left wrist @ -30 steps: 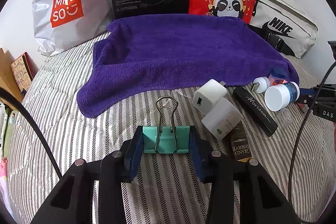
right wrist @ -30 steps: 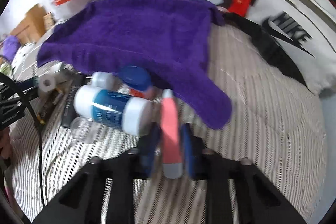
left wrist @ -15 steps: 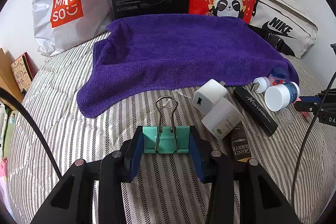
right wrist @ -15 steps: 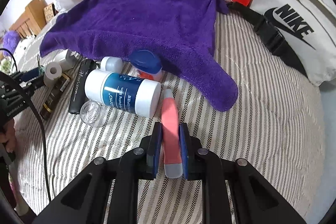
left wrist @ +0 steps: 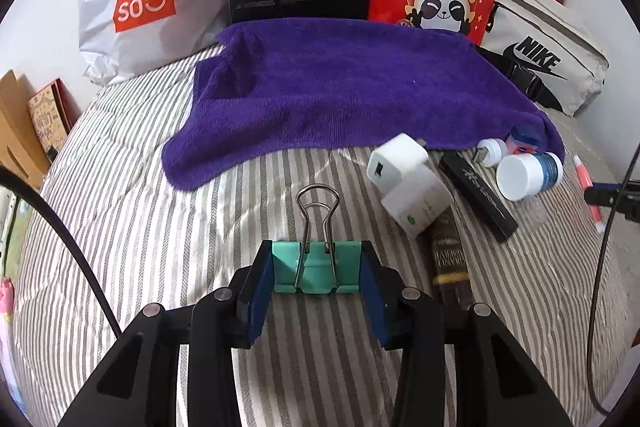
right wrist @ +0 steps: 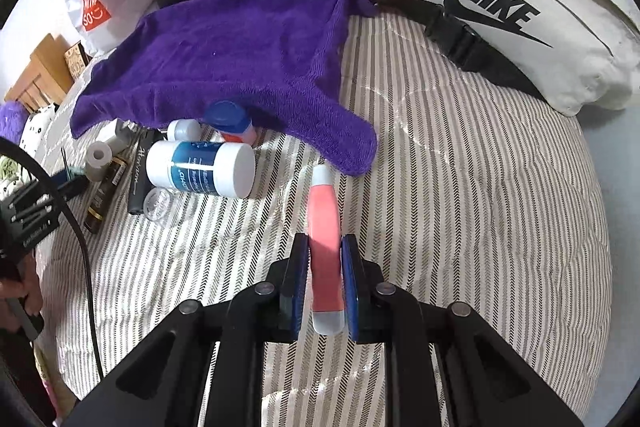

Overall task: Organize rigid objects
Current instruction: 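Carry the pink stick onto the purple towel and open the right tool while the left tool carries the clip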

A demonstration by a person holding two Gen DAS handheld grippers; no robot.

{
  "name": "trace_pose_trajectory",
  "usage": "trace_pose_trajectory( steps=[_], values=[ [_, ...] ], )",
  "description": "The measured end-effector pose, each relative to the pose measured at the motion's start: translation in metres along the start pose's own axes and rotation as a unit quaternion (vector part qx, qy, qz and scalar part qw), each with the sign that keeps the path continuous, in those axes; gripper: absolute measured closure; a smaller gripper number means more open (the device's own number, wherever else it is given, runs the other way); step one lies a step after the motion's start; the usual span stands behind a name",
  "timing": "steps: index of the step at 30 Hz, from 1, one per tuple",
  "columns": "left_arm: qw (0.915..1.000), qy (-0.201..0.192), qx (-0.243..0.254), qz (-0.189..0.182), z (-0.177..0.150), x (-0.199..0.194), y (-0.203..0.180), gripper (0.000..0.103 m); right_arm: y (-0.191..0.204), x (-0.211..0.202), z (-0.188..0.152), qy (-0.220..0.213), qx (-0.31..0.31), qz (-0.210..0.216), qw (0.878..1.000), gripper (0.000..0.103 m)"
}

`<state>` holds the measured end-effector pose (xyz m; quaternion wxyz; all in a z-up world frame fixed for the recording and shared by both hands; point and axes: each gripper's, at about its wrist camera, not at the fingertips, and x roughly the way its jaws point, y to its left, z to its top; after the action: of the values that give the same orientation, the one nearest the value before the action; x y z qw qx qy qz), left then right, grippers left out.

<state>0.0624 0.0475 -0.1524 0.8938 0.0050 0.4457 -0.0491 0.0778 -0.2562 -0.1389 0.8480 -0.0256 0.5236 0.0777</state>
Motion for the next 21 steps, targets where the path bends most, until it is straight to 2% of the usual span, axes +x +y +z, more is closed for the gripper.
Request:
trace_pose_trajectory(
  steps=[7,14,21],
  values=[
    [0.9998,-0.006,-0.021,0.001,0.004,-0.018,0.015,0.064,0.004,-0.01,0.009,-0.02,-0.002,0.019,1.0,0.087],
    [0.9995,-0.024,-0.022,0.002,0.021,-0.037,0.022,0.064,0.003,-0.016,0.015,-0.033,0.004,0.036,0.999,0.087],
    [0.9992,-0.035,-0.019,-0.004,0.042,-0.038,0.022,0.064,0.002,-0.025,0.03,-0.047,0.007,0.045,0.998,0.087]
  ],
)
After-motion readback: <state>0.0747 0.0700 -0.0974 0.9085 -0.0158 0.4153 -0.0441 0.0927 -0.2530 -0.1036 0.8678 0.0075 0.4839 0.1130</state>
